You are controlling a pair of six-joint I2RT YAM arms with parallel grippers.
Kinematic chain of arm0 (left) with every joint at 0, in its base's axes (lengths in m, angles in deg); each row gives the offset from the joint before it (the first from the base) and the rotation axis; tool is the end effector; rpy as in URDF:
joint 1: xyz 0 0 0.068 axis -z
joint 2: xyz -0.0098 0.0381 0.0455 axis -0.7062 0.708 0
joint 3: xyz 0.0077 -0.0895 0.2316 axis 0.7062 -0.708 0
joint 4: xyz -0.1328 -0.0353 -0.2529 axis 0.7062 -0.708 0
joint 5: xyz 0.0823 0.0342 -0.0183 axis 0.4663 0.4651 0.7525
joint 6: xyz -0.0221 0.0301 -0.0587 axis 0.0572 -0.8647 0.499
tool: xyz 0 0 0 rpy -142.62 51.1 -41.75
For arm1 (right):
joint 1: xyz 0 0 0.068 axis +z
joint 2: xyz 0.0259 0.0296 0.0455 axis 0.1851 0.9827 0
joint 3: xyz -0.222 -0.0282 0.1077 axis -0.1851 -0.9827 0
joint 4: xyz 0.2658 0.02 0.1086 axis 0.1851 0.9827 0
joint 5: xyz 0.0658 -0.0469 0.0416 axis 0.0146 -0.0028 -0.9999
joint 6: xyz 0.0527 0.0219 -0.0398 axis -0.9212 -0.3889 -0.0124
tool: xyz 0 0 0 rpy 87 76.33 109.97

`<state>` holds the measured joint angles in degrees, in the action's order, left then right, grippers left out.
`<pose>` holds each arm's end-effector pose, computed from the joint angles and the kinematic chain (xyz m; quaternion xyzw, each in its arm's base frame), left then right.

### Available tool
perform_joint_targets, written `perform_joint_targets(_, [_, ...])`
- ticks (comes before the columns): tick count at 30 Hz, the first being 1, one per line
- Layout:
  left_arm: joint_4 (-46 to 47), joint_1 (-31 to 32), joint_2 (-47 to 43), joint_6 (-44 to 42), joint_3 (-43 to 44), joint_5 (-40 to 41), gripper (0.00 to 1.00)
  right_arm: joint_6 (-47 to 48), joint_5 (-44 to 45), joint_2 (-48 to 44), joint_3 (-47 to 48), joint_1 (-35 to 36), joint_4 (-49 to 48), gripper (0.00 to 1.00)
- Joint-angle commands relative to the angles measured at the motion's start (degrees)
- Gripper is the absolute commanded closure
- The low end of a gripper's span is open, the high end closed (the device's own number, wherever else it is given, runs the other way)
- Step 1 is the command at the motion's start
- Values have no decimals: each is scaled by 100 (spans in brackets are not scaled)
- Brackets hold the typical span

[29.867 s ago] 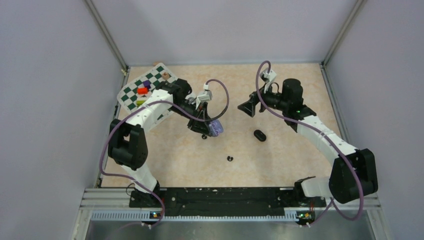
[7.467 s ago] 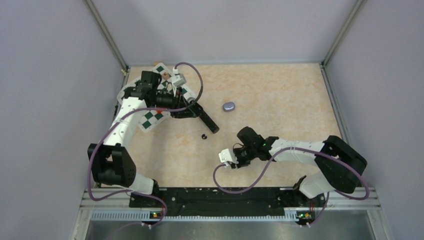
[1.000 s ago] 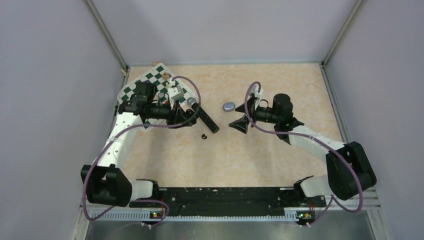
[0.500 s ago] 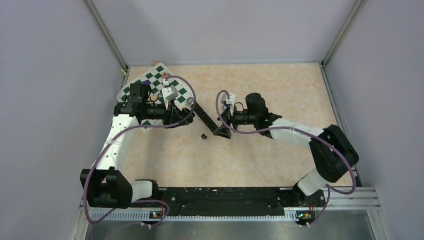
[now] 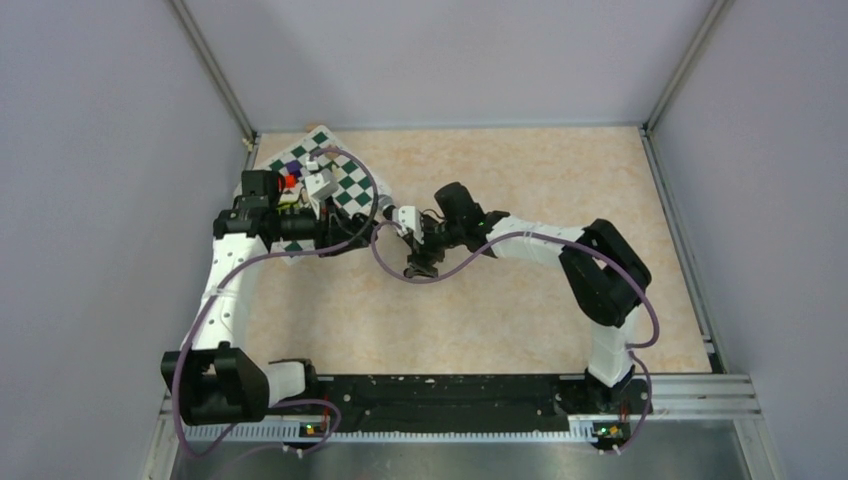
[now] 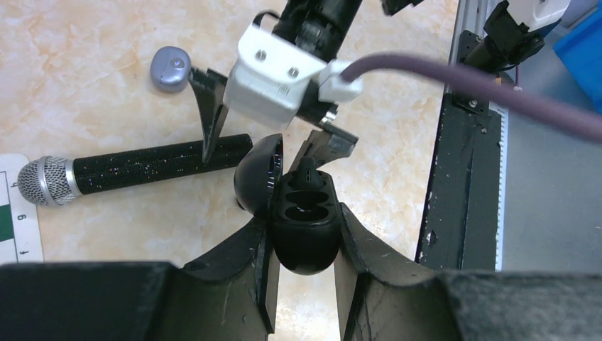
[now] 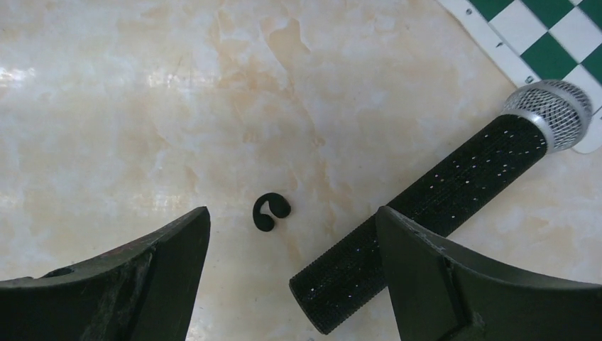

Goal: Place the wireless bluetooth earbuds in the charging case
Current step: Pick up the earbud from the center of the board.

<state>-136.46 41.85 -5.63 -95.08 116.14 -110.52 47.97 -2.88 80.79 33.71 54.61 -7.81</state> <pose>0.2724 -0.0386 0.2929 0.4030 0.6933 -0.4231 0.4218 0.2940 0.3300 0.1521 -0.6429 0.5803 0.3167 0.3869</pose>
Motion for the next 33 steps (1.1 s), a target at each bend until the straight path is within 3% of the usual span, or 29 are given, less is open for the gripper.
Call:
perform_joint_targets(1, [-109,-213,-257,-178,97,-553,100,545,83,297,314,16,290,16])
perform_joint_targets(6, [-163,-412,-248,-221,105,-789,100,553,130,434,333,112,371,19])
perform_joint_targets(10, [-233,-526,-218,-239,135,-903,100,467,216,615,450,170,414,30])
perform_joint_targets(20, [-410,-790,-147,-364,173,-1166,100,254,427,859,550,325,340,34])
perform_joint_targets(33, [-573,-838,-138,-545,200,-1255,100,36,625,1047,629,384,277,46])
